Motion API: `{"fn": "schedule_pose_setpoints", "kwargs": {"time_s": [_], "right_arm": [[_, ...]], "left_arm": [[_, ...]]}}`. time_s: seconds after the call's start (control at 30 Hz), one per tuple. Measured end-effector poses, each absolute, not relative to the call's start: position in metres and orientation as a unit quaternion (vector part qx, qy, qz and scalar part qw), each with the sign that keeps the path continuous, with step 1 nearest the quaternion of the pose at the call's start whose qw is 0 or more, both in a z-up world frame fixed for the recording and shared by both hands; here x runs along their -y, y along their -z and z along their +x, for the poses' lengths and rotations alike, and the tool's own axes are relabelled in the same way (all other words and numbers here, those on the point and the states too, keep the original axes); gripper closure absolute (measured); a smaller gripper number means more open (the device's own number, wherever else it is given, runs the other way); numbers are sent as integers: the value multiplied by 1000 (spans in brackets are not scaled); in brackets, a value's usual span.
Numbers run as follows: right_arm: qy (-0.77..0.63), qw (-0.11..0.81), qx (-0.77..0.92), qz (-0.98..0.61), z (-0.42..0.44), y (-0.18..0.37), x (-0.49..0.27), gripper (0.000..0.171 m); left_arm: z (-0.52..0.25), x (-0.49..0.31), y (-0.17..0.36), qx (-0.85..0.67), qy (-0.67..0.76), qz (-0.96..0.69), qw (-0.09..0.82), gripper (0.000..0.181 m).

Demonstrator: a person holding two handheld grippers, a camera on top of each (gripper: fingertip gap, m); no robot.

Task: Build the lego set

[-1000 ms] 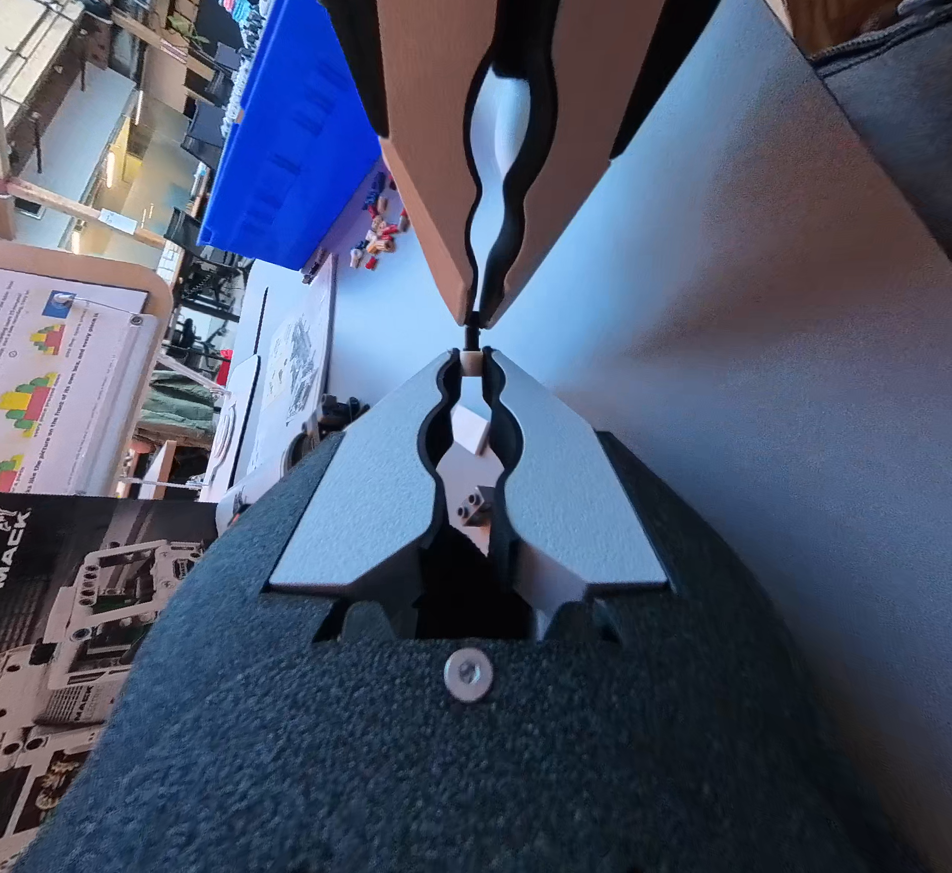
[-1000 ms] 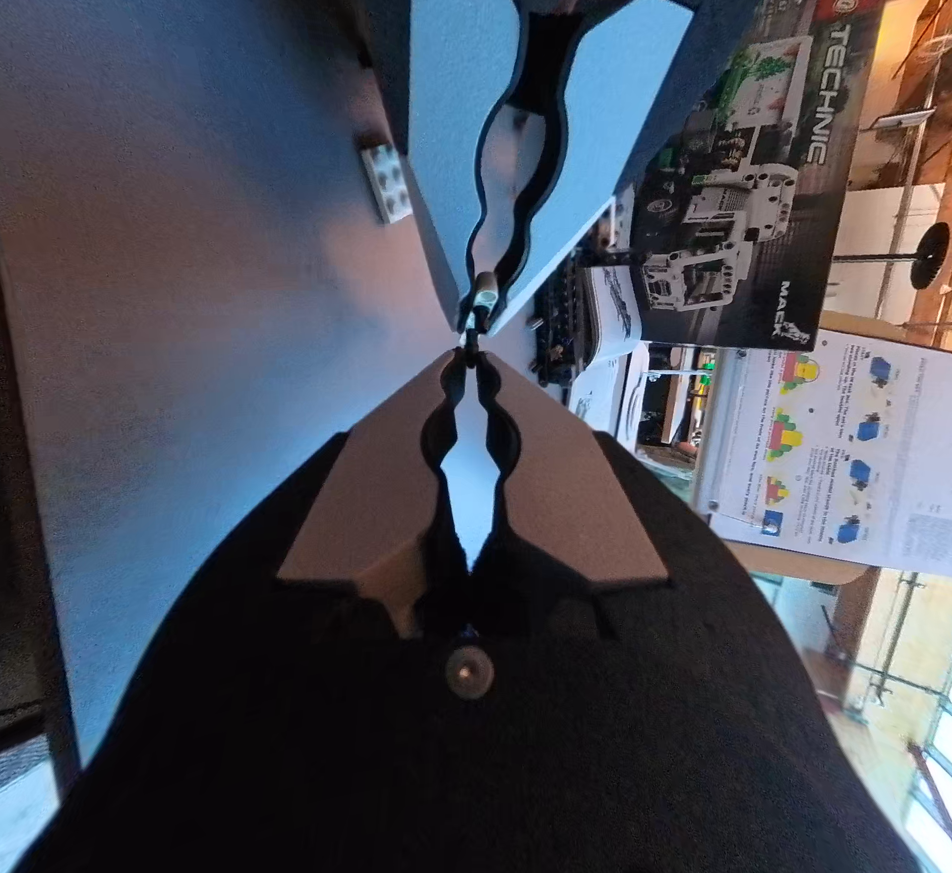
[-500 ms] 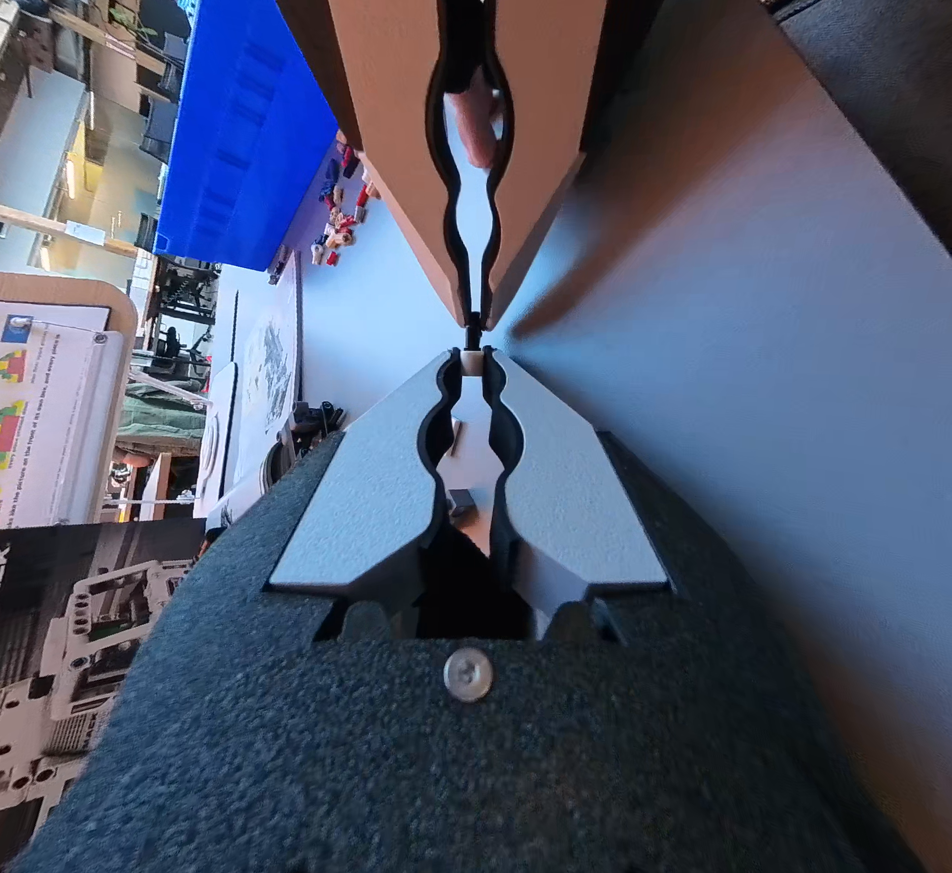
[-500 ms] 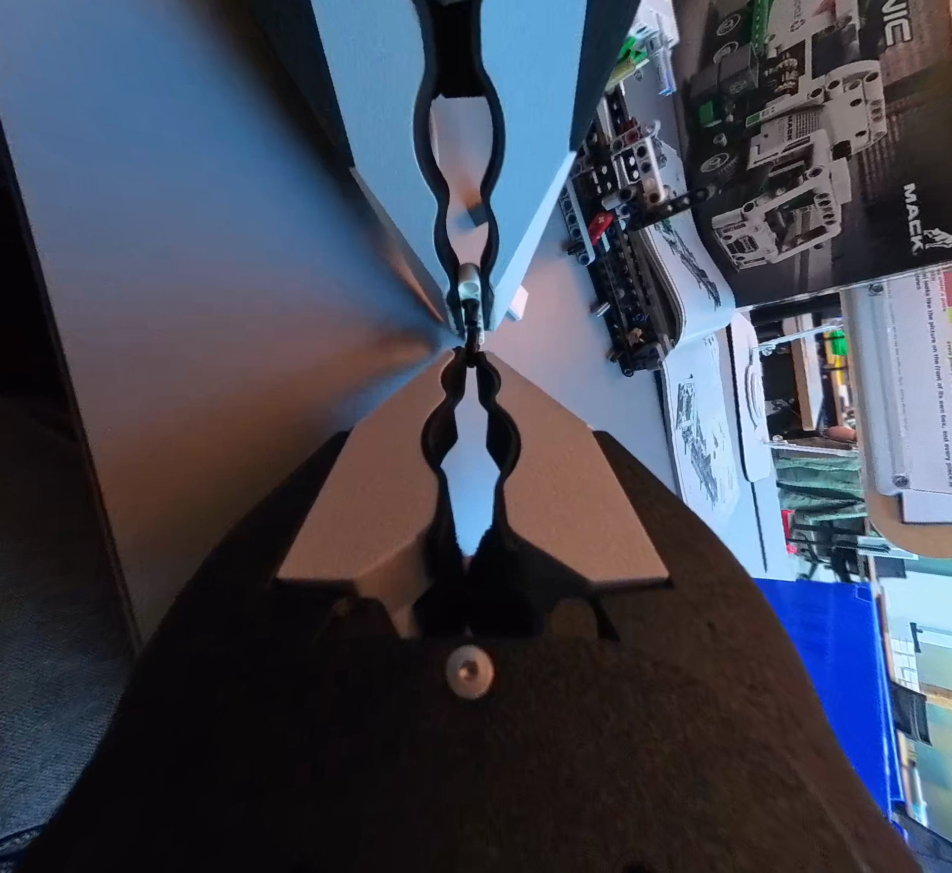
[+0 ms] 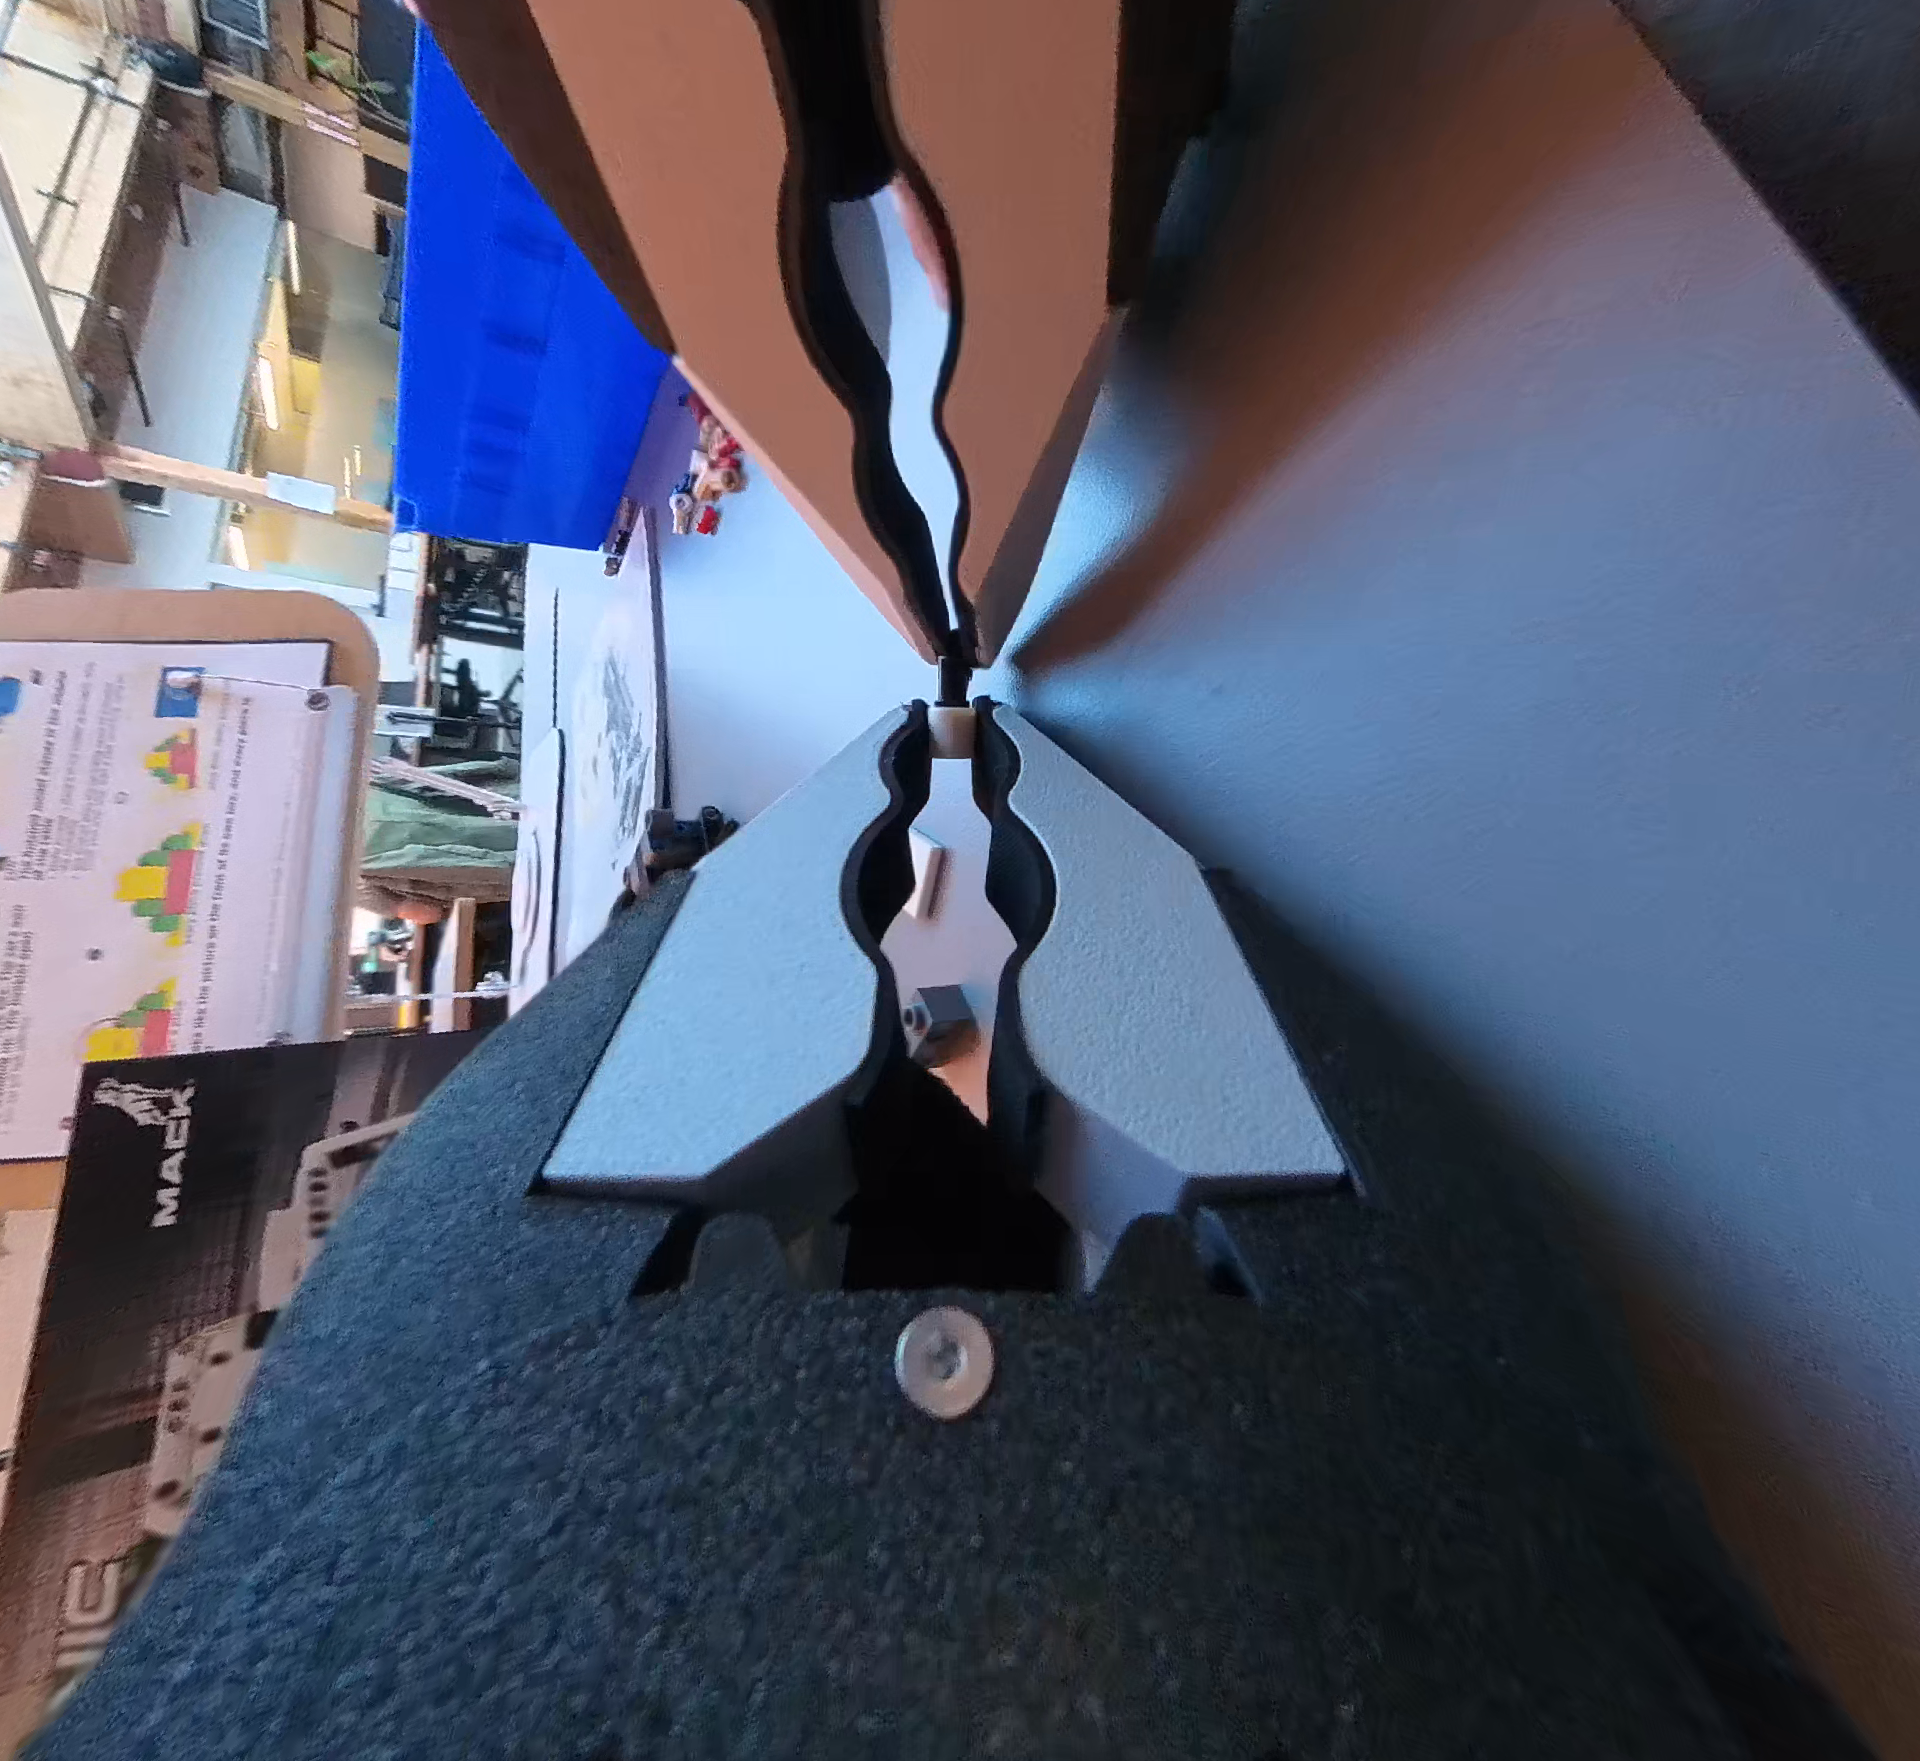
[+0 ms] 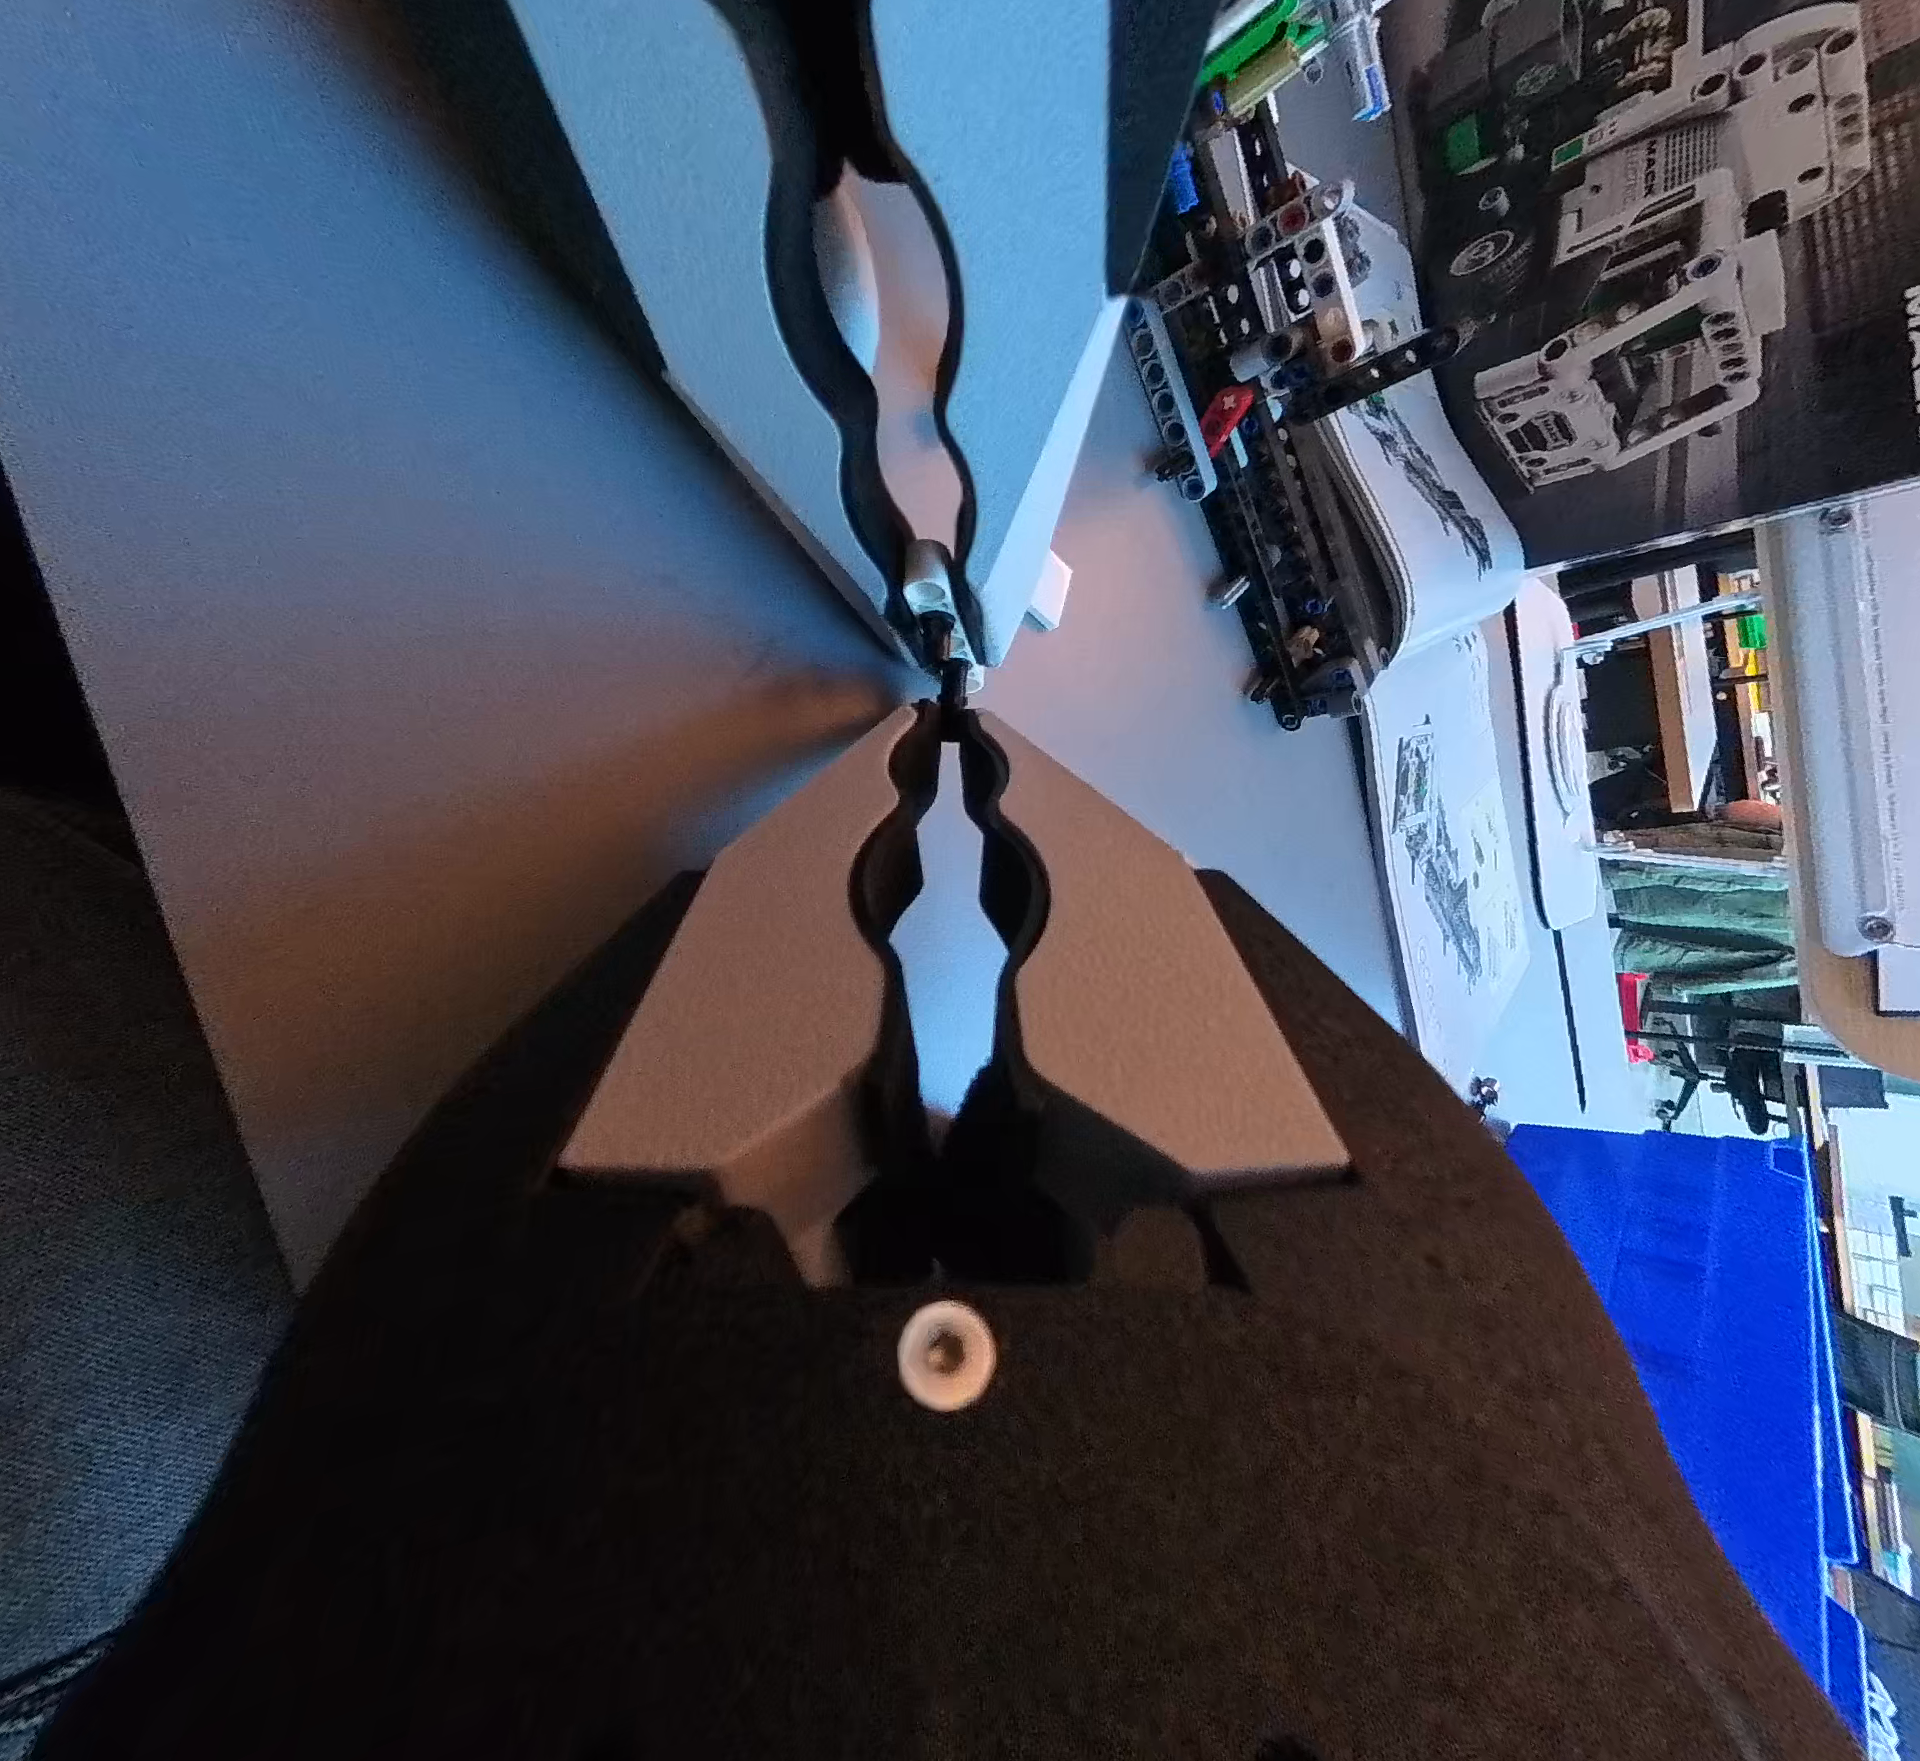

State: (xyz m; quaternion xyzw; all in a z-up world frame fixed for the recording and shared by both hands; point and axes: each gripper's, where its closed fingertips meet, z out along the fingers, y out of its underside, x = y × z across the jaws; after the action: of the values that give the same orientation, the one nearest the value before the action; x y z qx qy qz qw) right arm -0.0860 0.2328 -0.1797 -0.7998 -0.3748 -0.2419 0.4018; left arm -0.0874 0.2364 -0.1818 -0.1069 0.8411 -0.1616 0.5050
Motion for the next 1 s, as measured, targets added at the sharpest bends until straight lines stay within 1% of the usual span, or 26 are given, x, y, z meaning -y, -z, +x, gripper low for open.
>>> {"fn": "schedule_pose_setpoints", "kwargs": {"time_s": [0.2,0.33,0.43,0.5,0.57,0.7,0.77,0.8,0.87,0.93,1.0], "right_arm": [[216,399,364,-813,-86,181,-232,168],[128,403,318,-849,-76,180,-222,169],[51,427,261,-864,-68,172,-221,168],[-3,411,234,-881,-65,177,-221,168],[-25,397,222,-890,-61,184,-223,168],[-48,407,206,-888,-60,186,-230,167],[-40,410,203,-888,-58,185,-231,163],[-40,411,201,-888,-57,185,-231,157],[-58,418,195,-885,-58,181,-229,153],[-105,446,177,-871,-65,166,-227,150],[-202,490,154,-834,-82,138,-225,145]], "left_arm": [[-87,-236,182,-839,147,-87,517,174],[-87,-235,175,-826,148,-73,538,174],[-88,-232,155,-796,178,-63,575,175],[-90,-231,142,-778,206,-65,590,175],[-92,-231,131,-765,236,-78,594,175],[-92,-235,121,-755,286,-110,579,175],[-93,-235,118,-752,311,-120,568,175],[-94,-234,116,-751,324,-122,563,175],[-96,-232,112,-745,341,-124,559,175],[-100,-228,107,-738,361,-119,557,175],[-106,-222,99,-726,386,-108,559,175]]}}
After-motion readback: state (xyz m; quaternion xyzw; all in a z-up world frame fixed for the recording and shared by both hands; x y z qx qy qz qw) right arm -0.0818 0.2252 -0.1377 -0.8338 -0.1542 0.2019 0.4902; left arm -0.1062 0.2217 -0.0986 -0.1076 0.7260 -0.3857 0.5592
